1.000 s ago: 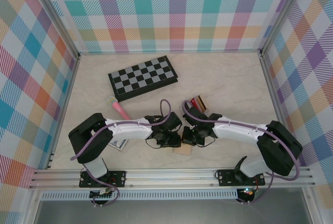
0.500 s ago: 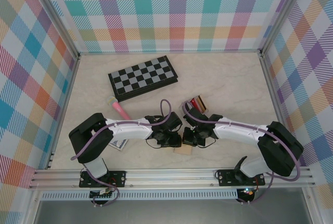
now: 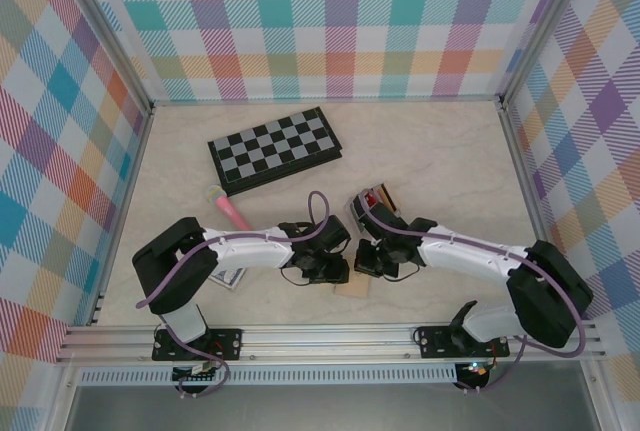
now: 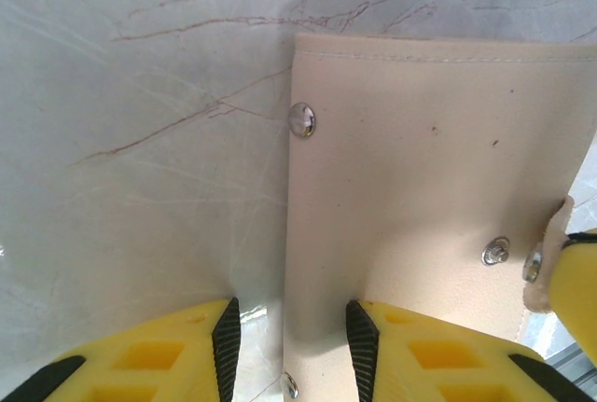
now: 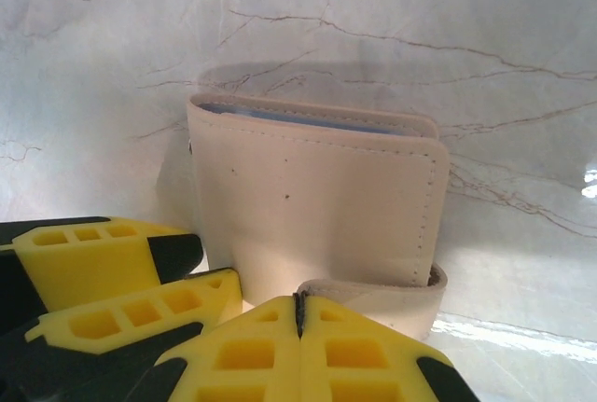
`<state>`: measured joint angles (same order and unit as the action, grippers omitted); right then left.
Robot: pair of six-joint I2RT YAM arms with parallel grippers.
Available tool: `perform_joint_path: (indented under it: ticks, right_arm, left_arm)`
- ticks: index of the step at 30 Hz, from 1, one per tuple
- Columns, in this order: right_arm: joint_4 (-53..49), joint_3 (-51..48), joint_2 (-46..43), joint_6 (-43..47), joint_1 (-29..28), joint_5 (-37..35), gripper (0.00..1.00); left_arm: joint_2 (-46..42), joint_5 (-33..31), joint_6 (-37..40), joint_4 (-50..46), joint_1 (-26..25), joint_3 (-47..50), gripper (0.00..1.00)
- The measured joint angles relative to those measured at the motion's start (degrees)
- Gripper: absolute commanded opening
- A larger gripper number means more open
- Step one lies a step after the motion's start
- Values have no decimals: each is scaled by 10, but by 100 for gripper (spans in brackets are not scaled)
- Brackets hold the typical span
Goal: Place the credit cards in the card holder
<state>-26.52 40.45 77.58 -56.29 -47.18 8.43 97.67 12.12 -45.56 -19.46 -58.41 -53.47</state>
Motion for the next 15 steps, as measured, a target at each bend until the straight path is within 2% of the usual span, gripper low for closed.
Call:
perform_joint_path:
  ticks: [15]
  right_arm:
    - [10, -4, 24, 0, -1, 10, 0]
  left_arm:
    - [0, 0, 0, 0, 0, 0, 38]
